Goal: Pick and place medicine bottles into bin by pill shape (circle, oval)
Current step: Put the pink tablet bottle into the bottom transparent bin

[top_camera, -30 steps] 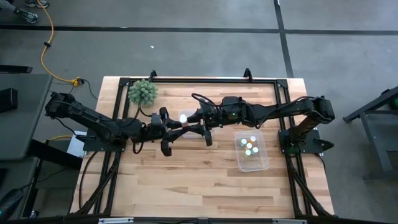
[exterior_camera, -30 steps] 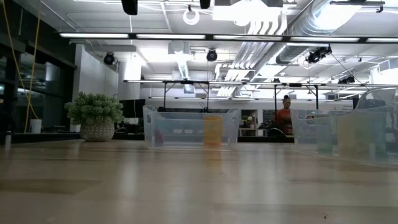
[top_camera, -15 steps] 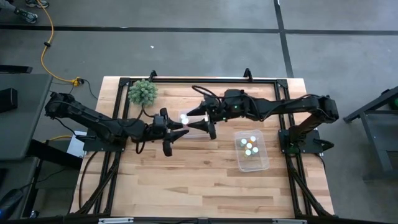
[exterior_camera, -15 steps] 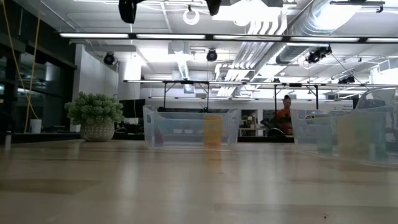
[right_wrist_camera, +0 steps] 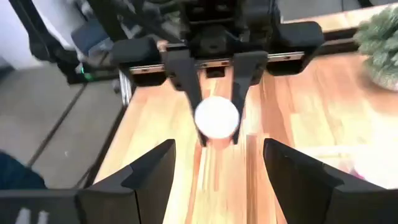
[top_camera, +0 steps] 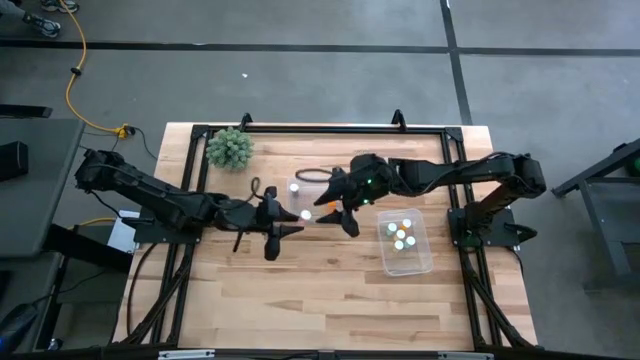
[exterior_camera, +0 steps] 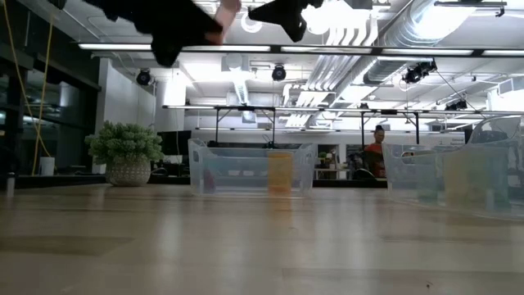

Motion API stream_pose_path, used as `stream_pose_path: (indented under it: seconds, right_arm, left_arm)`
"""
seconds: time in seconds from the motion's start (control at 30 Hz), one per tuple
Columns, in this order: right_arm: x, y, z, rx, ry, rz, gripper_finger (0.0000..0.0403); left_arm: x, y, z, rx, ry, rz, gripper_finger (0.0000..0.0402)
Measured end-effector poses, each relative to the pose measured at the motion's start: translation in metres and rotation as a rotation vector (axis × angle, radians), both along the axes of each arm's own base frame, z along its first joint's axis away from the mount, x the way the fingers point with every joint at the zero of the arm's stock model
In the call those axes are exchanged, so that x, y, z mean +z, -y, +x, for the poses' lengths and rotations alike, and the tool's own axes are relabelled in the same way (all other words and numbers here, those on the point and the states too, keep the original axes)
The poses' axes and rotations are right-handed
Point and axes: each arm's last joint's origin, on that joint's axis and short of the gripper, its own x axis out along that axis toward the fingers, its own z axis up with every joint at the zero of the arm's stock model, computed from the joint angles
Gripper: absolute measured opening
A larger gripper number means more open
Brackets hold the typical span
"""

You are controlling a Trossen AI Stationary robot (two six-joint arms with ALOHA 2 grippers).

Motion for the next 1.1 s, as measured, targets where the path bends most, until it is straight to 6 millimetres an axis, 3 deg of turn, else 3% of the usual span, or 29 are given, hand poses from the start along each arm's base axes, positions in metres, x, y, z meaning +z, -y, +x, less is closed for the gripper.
stream_pose_path:
  seconds: [0.3,0.63,1.1]
  right_arm:
    - [-0.024,-0.010,0.010,0.018,-0.096,-0.073,0.0236]
    - [-0.040,-0.009,0.018,-0.008,-0.140,-0.108,0.0236]
    - [-0.040,-0.011,0.019,0.004,-0.135,-0.103,0.0236]
  left_arm:
    - [-0.028,-0.002,0.014,-0.004,-0.112,-0.029,0.0090]
    - [-0.033,-0.001,0.017,-0.017,-0.119,-0.038,0.0090]
    - [-0.032,-0.001,0.018,-0.013,-0.117,-0.035,0.0090]
